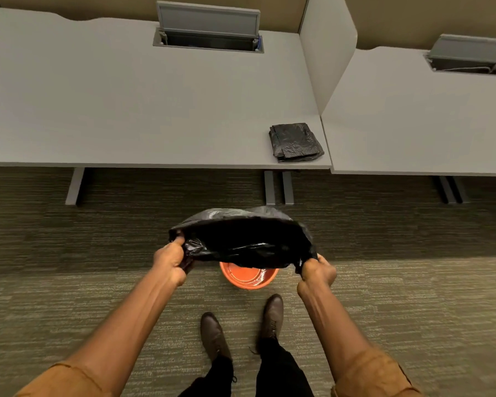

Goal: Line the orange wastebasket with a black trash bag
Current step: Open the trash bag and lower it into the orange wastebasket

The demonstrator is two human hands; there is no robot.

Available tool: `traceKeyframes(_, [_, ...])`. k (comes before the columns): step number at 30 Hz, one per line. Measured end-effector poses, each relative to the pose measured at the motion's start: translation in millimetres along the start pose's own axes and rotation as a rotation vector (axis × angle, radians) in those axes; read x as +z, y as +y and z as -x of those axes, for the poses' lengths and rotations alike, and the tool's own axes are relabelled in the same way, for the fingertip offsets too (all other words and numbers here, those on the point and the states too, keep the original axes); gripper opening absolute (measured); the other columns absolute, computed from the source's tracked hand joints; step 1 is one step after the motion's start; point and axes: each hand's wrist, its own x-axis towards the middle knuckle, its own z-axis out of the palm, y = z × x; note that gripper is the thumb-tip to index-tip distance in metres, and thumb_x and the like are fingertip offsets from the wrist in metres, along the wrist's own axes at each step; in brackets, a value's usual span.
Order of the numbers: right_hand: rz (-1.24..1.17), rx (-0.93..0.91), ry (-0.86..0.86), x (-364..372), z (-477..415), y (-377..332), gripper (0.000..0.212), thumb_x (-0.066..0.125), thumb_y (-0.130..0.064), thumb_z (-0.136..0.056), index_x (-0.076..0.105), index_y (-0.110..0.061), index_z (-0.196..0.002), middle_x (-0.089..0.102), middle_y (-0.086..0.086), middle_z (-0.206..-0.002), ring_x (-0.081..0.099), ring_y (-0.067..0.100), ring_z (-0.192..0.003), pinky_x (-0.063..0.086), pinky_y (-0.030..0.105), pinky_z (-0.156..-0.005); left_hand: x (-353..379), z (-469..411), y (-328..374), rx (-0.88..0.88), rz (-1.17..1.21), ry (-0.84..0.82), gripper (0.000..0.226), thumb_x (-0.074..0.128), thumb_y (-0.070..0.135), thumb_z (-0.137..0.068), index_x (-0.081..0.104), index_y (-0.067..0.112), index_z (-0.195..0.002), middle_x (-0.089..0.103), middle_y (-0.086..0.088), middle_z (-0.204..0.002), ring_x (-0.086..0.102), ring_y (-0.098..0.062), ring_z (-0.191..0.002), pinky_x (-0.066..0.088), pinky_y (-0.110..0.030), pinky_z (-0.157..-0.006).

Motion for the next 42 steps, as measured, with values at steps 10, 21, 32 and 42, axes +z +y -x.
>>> traceKeyframes(10, [-0.327, 0.36, -0.165, -14, -45, -65, 0.068, 0.056, 0.024, -0.083, 0.06, -0.001, -0.146, 0.071, 0.024, -0.12, 0.073, 0.036, -0.102, 0.065, 0.044, -0.08, 14, -26, -20, -0.012, 0.167, -0.054, 0.023, 0.055, 0.013, -0.112, 0.072, 0.002, -0.121, 0.068, -0.024, -0.145, 0.073, -0.038, -0.107, 0.063, -0.059, -0.094])
traceKeyframes(21, [0.592, -0.221, -0.547, -3, -142, -58, 0.033, 0.053, 0.013, -0.091, 0.078, -0.009, -0.091, 0.082, 0.015, -0.086, 0.073, 0.024, -0.073, 0.058, 0.027, -0.06, 50, -83, -72, 0.089, -0.092, 0.122, 0.032, 0.068, 0.037, -0.102, 0.079, 0.007, -0.108, 0.083, -0.016, -0.098, 0.08, -0.034, -0.087, 0.066, -0.044, -0.074])
traceKeyframes(32, [0.716, -0.127, -0.468, 41, -237, -14, 0.029, 0.042, -0.002, -0.094, 0.067, -0.009, -0.079, 0.063, 0.006, -0.079, 0.056, 0.02, -0.069, 0.039, 0.031, -0.058, 52, -169, -136, 0.165, -0.197, 0.213, 0.036, 0.046, 0.034, -0.107, 0.075, 0.014, -0.099, 0.079, -0.007, -0.102, 0.075, -0.028, -0.095, 0.061, -0.036, -0.076])
traceKeyframes(42, [0.804, -0.121, -0.394, 98, -307, 96, 0.041, 0.049, -0.02, -0.094, 0.068, 0.005, -0.12, 0.072, 0.022, -0.12, 0.07, 0.04, -0.107, 0.057, 0.05, -0.091, 29, -294, -185, 0.147, -0.203, 0.256, 0.057, 0.043, 0.052, -0.11, 0.072, 0.008, -0.133, 0.076, -0.012, -0.122, 0.073, -0.03, -0.111, 0.06, -0.041, -0.099])
